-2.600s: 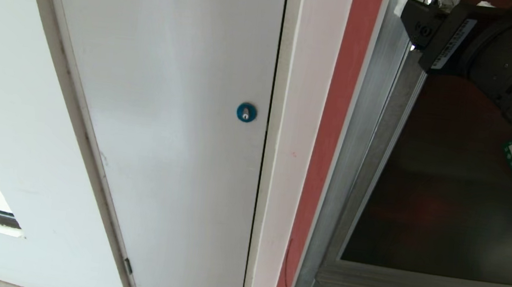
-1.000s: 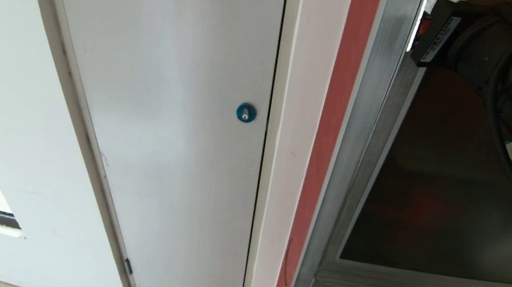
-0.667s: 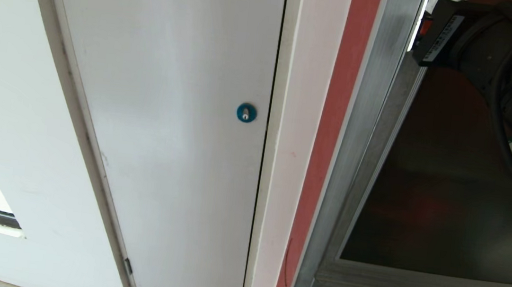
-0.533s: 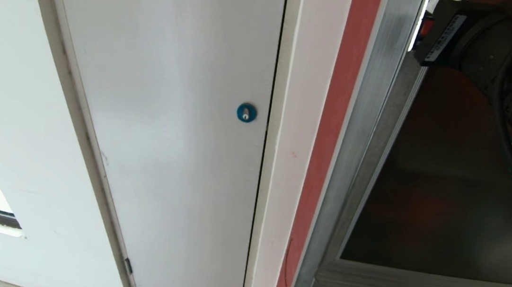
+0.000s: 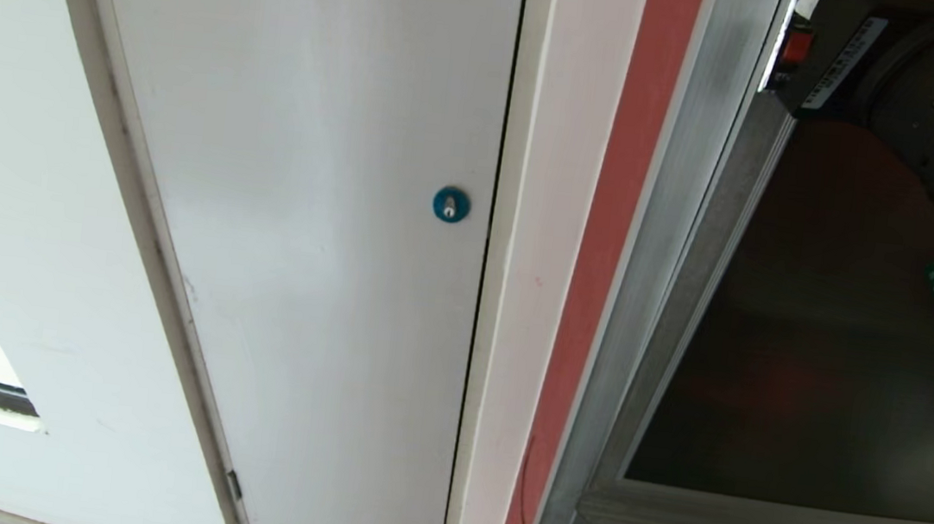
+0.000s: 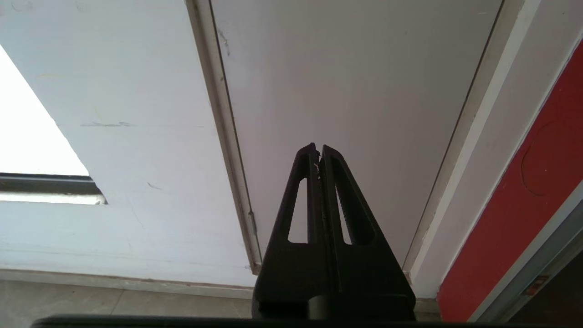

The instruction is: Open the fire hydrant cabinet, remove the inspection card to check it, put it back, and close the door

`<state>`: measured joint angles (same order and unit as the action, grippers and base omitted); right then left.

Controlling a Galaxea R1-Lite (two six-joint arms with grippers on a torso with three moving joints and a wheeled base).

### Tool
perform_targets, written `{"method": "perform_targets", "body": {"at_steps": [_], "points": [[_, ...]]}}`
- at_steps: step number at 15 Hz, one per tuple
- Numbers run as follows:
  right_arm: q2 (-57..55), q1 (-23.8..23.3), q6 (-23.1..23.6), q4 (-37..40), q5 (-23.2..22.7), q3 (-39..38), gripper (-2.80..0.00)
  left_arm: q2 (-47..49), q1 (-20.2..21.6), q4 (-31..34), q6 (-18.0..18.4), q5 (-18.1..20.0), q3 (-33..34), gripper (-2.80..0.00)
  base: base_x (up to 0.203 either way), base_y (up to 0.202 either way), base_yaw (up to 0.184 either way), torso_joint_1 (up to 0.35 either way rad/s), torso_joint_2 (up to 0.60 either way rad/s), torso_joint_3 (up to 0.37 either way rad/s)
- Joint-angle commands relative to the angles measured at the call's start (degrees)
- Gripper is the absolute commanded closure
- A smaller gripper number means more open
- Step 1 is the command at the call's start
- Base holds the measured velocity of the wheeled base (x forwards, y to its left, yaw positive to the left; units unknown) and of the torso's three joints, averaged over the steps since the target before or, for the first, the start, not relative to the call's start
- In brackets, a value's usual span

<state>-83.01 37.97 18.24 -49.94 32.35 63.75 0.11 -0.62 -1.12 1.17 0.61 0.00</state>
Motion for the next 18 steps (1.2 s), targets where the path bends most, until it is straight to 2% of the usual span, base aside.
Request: {"method": "perform_targets", "body": {"at_steps": [1,18], "points": [[2.18,0.20,0.13,-0.33,0.40,-1.25,0.00,0.06,0.01,-0.02,-0.03,0.00,0.79,0.00,0.000,0.000,0.000,0.000,0.00,0.000],[11.12,0.52,0.13,0.64,1.13,-6.97,0.00,-0.02,0.01,-0.02,-0.03,0.00,0.79,0.00,0.000,0.000,0.000,0.000,0.00,0.000]]}}
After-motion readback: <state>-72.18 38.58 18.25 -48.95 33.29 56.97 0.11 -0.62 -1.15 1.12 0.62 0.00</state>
